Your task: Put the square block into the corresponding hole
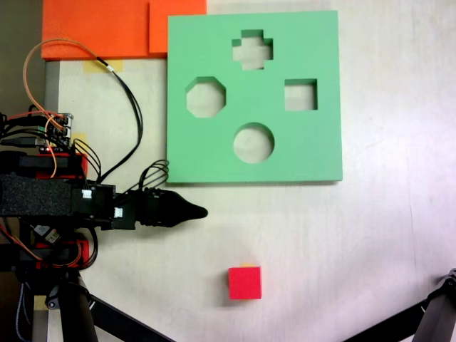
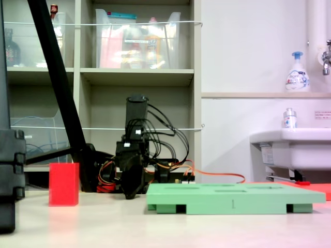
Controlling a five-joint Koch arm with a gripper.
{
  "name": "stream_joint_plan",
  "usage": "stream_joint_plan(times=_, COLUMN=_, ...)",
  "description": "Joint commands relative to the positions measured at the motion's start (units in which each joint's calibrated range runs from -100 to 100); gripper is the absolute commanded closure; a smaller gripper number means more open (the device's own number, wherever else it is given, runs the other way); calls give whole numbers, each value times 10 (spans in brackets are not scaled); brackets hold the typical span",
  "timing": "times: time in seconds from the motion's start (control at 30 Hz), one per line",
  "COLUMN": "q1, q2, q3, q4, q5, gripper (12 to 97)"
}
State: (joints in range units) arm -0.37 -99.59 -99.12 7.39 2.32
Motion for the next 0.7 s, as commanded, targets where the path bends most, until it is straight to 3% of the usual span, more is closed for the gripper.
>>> stream_joint_plan(times=0.0, q1=0, q2=-4, q3=-9, q4=-57, q5=-4, gripper=601)
stream_joint_plan(times=0.67, q1=8, q2=-4, q3=-9, q4=-56, q5=-4, gripper=600)
